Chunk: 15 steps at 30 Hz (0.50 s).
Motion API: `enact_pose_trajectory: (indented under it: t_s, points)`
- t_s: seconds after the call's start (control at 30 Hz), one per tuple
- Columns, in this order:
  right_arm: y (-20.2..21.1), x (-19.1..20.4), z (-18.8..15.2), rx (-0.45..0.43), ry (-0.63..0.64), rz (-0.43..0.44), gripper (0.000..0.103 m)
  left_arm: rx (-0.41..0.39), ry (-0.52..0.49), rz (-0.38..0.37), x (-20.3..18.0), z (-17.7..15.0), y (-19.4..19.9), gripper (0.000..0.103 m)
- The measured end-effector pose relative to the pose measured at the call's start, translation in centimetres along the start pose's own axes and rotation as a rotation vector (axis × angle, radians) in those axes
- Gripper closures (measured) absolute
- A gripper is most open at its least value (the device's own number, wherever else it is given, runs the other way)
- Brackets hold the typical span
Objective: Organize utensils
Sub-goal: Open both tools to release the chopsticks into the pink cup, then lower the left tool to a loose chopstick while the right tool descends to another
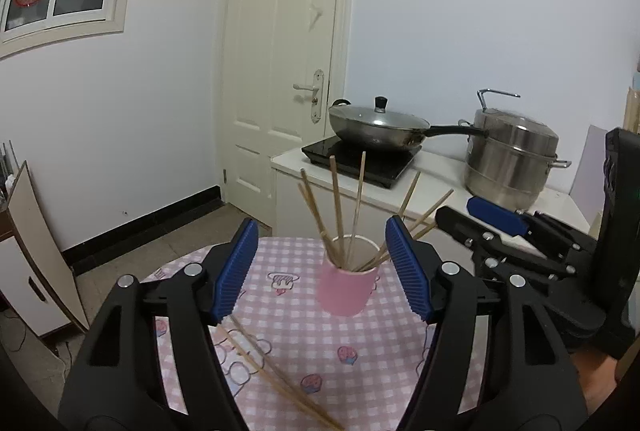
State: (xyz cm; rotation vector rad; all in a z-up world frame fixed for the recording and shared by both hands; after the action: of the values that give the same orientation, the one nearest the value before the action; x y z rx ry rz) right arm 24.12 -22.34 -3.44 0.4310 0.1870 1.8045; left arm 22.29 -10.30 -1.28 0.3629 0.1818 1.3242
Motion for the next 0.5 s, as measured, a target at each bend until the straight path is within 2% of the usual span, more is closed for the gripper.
enact_pose_trajectory:
  t_s: [0.2, 0.33, 0.5]
  points:
    - [1.3, 0.9, -0.5, 0.002, -0.011, -0.002, 0.062, 0.008, 0.03, 0.017, 2.3, -1.1, 1.5, 0.037]
    - [1.0, 2.5, -1.9, 0.035, 0.007, 0.019, 0.062, 0.073, 0.033, 0.04, 4.3, -2.9, 1.2, 0.037]
    - [-1.0, 6.0, -5.2, 0.116, 0.071, 0.066, 0.062, 0.193, 0.058, 0.056, 7.2, -6.8, 0.1, 0.036]
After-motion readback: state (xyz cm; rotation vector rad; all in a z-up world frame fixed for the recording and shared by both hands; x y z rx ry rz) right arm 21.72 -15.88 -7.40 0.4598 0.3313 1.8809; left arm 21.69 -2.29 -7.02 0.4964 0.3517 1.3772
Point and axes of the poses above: each gripper's, at about its wrist camera, not at the fingertips, and y roughly against the way its jaws point, x to its left, z to its top, the point moved 8 cm from there along -y, roughly the way its jaws point, and after that the axes turned 8 degrees about -y, right-handed, at the moved point
